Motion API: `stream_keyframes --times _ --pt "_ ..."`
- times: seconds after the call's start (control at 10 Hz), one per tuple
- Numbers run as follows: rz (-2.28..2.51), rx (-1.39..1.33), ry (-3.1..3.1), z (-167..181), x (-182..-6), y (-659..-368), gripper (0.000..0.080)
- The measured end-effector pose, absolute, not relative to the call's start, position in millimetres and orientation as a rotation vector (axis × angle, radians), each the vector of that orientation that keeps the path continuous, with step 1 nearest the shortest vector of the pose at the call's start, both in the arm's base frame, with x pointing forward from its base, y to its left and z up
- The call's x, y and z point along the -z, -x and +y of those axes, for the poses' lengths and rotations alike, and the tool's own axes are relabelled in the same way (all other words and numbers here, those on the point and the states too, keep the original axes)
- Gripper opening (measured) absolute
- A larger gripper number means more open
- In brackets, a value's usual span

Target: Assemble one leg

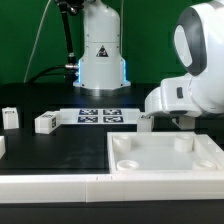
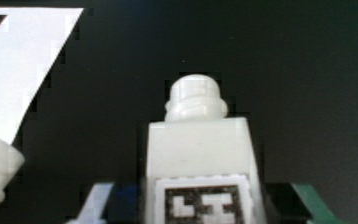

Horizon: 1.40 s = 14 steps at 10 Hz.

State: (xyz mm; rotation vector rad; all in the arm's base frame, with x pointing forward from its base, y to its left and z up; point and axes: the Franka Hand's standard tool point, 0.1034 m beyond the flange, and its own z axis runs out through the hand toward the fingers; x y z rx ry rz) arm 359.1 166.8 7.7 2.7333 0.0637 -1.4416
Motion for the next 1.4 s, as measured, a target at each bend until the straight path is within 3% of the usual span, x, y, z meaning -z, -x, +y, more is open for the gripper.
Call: stream_keyframes --times 0.6,0.9,1.0,1.4 --pt "0.067 1.449 -2.728 166.9 -11.5 -359.8 0.0285" --pt "0.074 1.436 -2.721 166.6 -65.9 -374.1 0.0285" --pt "0.076 1.426 -2.724 166.0 -73.7 -376.5 0.0287" --pt "0.072 1.337 -2.779 168.0 -72.5 -382.6 0.0287"
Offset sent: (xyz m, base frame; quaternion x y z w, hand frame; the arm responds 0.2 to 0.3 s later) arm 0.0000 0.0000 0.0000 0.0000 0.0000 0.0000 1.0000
